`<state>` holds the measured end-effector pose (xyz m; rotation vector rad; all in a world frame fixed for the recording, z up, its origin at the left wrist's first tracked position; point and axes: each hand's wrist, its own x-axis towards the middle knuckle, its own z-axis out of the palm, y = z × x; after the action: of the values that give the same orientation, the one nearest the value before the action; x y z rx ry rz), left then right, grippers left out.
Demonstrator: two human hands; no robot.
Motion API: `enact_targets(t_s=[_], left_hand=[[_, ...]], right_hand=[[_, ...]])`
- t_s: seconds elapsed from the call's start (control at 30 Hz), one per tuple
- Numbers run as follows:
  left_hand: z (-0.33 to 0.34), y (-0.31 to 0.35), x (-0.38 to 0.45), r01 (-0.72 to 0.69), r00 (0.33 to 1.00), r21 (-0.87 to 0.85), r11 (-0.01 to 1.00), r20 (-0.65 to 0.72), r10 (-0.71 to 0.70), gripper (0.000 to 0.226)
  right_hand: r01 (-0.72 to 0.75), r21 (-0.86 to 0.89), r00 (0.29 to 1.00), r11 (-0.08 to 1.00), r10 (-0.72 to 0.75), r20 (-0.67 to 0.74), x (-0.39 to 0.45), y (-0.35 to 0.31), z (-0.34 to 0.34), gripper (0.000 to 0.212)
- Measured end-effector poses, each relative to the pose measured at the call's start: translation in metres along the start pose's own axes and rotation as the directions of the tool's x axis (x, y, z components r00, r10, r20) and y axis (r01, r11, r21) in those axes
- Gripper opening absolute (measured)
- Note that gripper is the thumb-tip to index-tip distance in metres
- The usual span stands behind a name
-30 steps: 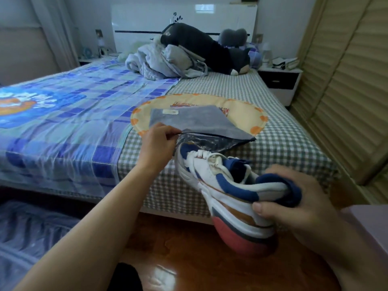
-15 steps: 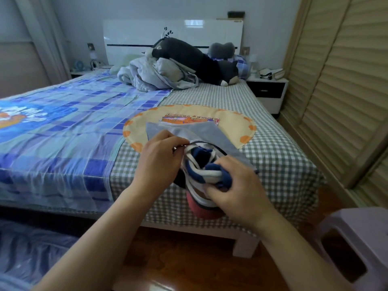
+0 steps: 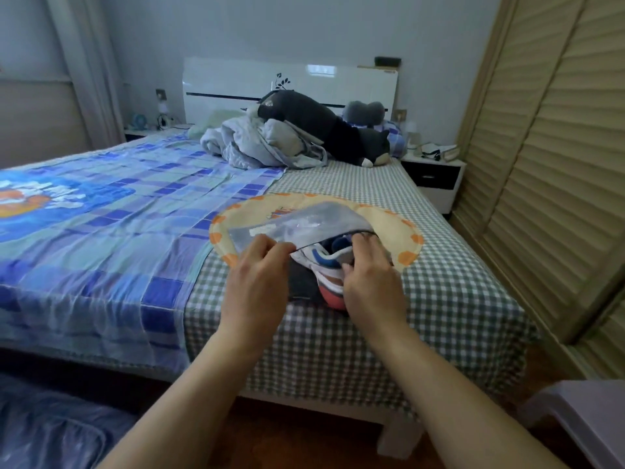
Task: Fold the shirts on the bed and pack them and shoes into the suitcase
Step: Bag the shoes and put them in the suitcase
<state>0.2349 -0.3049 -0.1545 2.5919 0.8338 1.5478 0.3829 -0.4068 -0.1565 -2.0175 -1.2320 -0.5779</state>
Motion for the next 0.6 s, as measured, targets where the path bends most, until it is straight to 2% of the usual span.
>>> enact_targets(t_s=[0.07, 0.13, 0.23, 0.3, 0.43, 0.53, 0.6], left_hand=[[0.006, -0.001, -0.009, 0.015, 0.999, 0.078, 0.997, 0.051, -0.019, 0.043], [0.012, 0.0, -0.019, 0.063, 0.987, 0.156, 0.986, 0.135, -0.085, 0.062], [0.019, -0.002, -0.031, 0.092, 0.961, 0.247, 0.965, 0.233, -0.151, 0.082], [0.019, -0.003, -0.034, 0.094, 0.952, 0.258, 0.961, 0.259, -0.163, 0.083], [0.016, -0.007, -0.03, 0.081, 0.965, 0.193, 0.978, 0.232, -0.125, 0.075], [0.018, -0.018, -0.027, 0.109, 0.977, 0.189, 0.976, 0.16, -0.14, 0.073], [0.019, -0.02, -0.025, 0.222, 0.949, 0.196, 0.955, 0.183, -0.258, 0.073]], right_hand=[[0.052, 0.066, 0.998, 0.996, -0.054, 0.031, -0.025, -0.007, 0.007, 0.035], [0.084, 0.028, 0.989, 0.996, -0.086, 0.119, -0.043, -0.003, 0.017, 0.036], [0.023, -0.052, 0.985, 0.998, -0.014, 0.17, -0.037, 0.007, 0.034, 0.035], [0.057, -0.058, 0.988, 0.997, -0.049, 0.146, -0.027, 0.004, 0.041, 0.039], [0.108, -0.174, 0.972, 0.979, -0.068, 0.223, -0.021, -0.007, 0.061, 0.059], [-0.016, -0.161, 0.972, 0.987, 0.053, 0.227, -0.006, -0.007, 0.069, 0.057], [-0.17, -0.017, 0.981, 0.985, 0.171, 0.09, 0.004, -0.008, 0.068, 0.05]])
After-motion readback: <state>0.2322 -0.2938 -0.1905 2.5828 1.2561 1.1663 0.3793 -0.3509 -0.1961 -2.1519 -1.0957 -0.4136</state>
